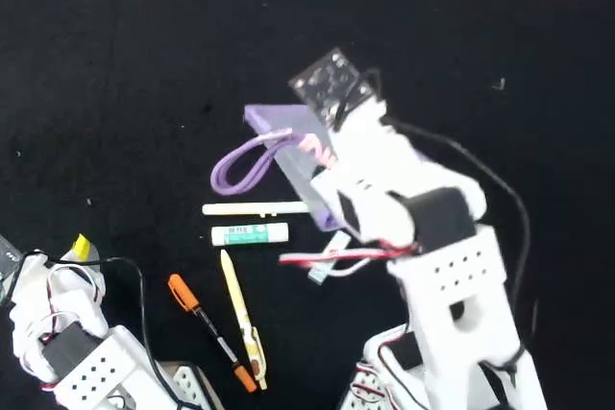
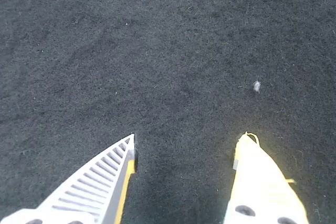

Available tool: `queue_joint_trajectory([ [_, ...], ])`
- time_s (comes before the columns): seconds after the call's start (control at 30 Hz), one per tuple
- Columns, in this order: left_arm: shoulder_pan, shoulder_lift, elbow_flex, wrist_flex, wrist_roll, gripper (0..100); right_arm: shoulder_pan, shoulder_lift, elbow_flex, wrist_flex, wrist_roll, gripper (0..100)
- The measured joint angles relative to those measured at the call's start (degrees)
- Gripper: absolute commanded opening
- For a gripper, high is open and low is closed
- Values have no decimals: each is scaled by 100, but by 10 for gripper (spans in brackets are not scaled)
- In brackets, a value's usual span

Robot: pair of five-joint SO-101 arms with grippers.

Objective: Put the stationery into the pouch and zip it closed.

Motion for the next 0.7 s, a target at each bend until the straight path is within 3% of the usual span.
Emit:
queue_joint_trajectory([
  [0.2,0,0,0,53,0,305,-879,-290,431,-316,-26,12],
  [0.4,9,0,0,53,0,306,-1064,-299,949,-782,-26,12],
  [0.7,9,0,0,53,-9,305,-1081,-308,2998,-3270,-35,12],
])
